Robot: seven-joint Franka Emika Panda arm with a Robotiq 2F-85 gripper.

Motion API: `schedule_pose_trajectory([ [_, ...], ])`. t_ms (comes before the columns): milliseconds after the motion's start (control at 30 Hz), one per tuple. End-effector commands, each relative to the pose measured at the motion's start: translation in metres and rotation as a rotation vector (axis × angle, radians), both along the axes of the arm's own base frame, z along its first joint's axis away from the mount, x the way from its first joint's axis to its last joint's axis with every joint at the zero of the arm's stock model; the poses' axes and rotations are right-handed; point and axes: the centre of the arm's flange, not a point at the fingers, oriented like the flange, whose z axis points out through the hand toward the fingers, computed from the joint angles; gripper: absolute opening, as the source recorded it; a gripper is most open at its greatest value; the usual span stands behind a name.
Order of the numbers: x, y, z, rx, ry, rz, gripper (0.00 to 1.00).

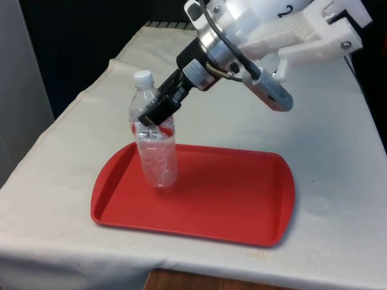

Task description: Place the bottle upright on the tray.

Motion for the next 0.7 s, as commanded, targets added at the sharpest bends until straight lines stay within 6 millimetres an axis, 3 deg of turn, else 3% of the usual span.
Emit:
schedule_pose_trajectory([
  [0,0.001,0.006,-0.002,-0.003,-0.006,-0.001,0.00],
  [233,0.000,0.022,-0.010,-0.014,0.000,0.000,0.00],
  [667,-0.001,0.025,-0.013,-0.016,0.006,0.001,0.00],
])
